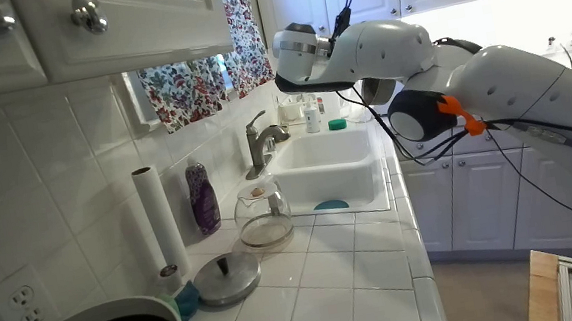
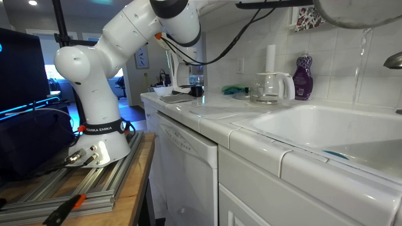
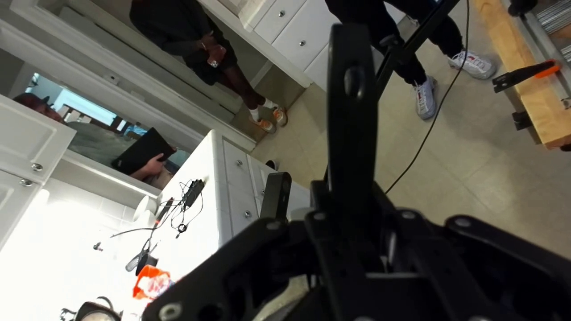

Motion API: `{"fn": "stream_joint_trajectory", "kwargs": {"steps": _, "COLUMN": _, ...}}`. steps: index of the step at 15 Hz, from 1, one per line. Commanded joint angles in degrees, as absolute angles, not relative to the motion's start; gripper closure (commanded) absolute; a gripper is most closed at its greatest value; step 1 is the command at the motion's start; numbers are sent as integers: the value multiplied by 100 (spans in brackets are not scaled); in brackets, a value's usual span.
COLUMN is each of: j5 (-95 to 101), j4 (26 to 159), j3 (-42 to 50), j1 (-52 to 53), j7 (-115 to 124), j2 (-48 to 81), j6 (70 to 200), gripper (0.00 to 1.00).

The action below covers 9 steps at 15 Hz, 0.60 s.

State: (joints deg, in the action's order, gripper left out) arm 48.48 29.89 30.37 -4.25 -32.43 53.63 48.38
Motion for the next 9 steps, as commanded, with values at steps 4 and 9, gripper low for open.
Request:
{"fn": "stream_joint_trajectory", "kwargs": {"steps": 4, "j5": 4782, "j4": 2592, "j3": 3300, "j1": -439, "j7": -3472, "j2": 5520, "j6": 4839, "gripper": 94}}
{"fn": "stream_joint_trajectory", "kwargs": {"steps": 9, "j5": 4951, "j4": 2618, "j3": 2379, "j1": -598, "j7": -2968, "j2": 5274, "j6": 5055, "gripper": 94}}
